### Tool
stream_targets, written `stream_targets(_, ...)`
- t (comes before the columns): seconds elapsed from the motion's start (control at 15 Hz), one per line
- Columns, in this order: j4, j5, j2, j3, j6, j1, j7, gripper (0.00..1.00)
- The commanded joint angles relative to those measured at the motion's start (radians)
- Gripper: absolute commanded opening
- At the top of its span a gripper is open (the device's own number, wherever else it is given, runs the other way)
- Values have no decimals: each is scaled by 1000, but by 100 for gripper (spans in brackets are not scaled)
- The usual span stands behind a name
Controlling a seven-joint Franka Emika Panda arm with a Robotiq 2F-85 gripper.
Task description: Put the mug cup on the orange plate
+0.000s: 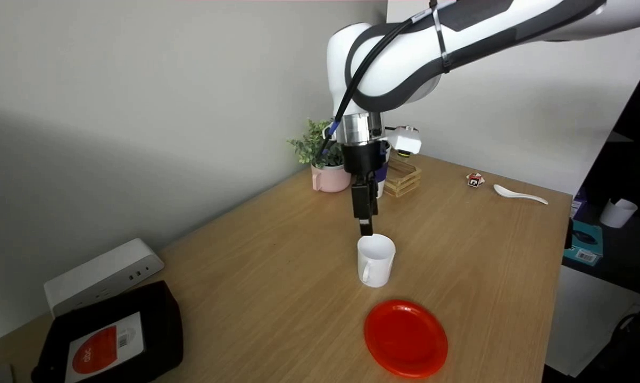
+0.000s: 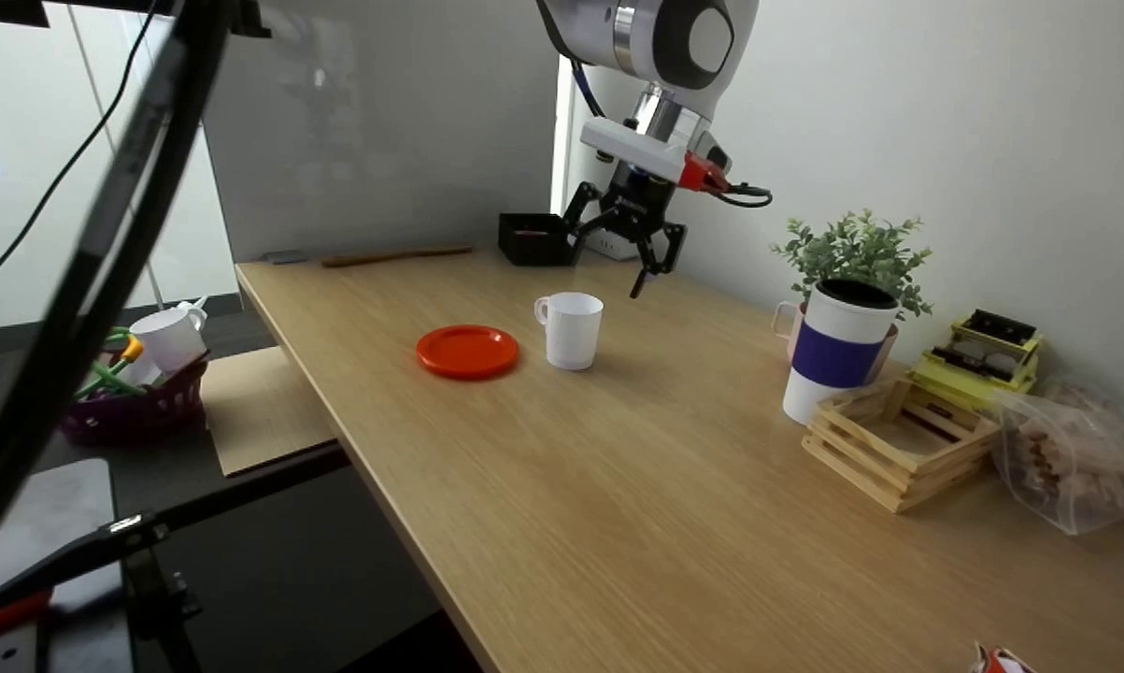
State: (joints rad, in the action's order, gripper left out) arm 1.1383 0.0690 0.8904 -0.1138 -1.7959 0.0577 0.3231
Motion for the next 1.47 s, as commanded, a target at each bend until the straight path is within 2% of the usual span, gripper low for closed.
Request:
stream_targets(0.0,-25,-28,14,14,27,12,-56,100)
stream_targets(0.47,-23,-46,25,18,41,8,-100,100)
stream_targets(1.2,-108,-45,126,4,101,2,-28,100)
stream_targets(1.33,-131,-46,145,3,119,3,-22,73)
stream_targets(1.4,-144,-47,154,3,127,5,-21,67)
